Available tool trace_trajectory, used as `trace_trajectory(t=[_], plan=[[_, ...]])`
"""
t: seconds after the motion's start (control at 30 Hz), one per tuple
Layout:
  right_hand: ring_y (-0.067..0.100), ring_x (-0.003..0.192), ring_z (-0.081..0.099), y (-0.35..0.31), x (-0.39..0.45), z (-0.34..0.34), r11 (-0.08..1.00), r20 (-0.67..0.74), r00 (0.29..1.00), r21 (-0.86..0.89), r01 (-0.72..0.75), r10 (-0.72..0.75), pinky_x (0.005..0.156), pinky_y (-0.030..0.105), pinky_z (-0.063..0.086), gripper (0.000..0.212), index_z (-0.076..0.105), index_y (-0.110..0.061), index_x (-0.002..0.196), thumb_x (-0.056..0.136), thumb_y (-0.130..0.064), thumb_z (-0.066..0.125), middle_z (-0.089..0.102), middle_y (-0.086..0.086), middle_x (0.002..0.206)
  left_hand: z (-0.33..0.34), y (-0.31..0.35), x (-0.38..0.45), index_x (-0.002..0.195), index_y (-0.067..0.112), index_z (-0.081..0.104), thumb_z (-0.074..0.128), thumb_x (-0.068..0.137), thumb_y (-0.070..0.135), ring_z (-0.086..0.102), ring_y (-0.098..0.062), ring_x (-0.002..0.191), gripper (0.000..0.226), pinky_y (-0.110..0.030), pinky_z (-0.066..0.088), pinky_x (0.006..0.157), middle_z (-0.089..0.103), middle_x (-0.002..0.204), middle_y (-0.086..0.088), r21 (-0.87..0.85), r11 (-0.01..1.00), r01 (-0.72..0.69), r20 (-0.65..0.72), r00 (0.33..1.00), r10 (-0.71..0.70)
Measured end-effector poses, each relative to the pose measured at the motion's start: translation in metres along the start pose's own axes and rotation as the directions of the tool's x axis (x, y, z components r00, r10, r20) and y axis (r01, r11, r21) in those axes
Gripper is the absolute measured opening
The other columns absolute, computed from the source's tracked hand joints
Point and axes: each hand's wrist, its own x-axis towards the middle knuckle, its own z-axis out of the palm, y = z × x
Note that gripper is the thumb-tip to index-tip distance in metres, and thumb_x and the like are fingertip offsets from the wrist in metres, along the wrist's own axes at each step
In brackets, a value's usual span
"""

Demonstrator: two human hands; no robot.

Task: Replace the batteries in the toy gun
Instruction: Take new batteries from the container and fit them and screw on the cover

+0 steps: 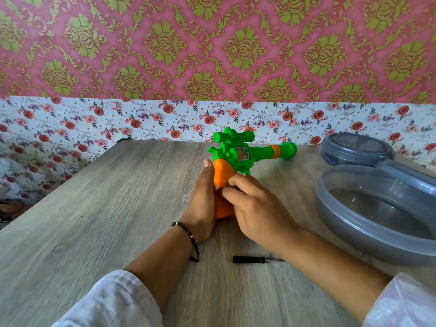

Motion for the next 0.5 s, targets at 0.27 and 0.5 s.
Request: trace_trajectory(t=[0.27, 0.5], plan=[[0.014, 0.077, 0.059, 0.0, 0.02, -0.038, 0.934, 0.278, 0.946, 0.26, -0.244, 0.17, 0.075, 0.028, 0.047, 0.014, 0.072, -0.013, 0.093, 0.085, -0.012, 0.06, 0.066, -0.001, 0.087, -0.002, -0.001, 0.005, 0.091, 0.017, 0.064, 0.015, 0.097, 0.056, 0.071, -0.015, 0.072, 0.063, -0.029, 0.057, 0.07, 0.074, 0.079, -0.005, -0.053, 0.998, 0.014, 0.036, 0.999, -0.012], [0.009, 0.063, 0.053, -0.028, 0.02, -0.071, 0.982, 0.907, 0.414, -0.004, -0.19, 0.084, 0.055, 0.025, 0.04, 0.033, 0.064, -0.012, 0.089, 0.071, -0.036, 0.078, 0.063, 0.0, 0.075, -0.002, 0.005, 0.006, 0.096, 0.016, 0.06, 0.014, 0.096, 0.059, 0.058, -0.02, 0.075, 0.063, -0.033, 0.049, 0.072, 0.06, 0.084, -0.011, -0.062, 0.998, 0.021, -0.03, 0.999, -0.023]])
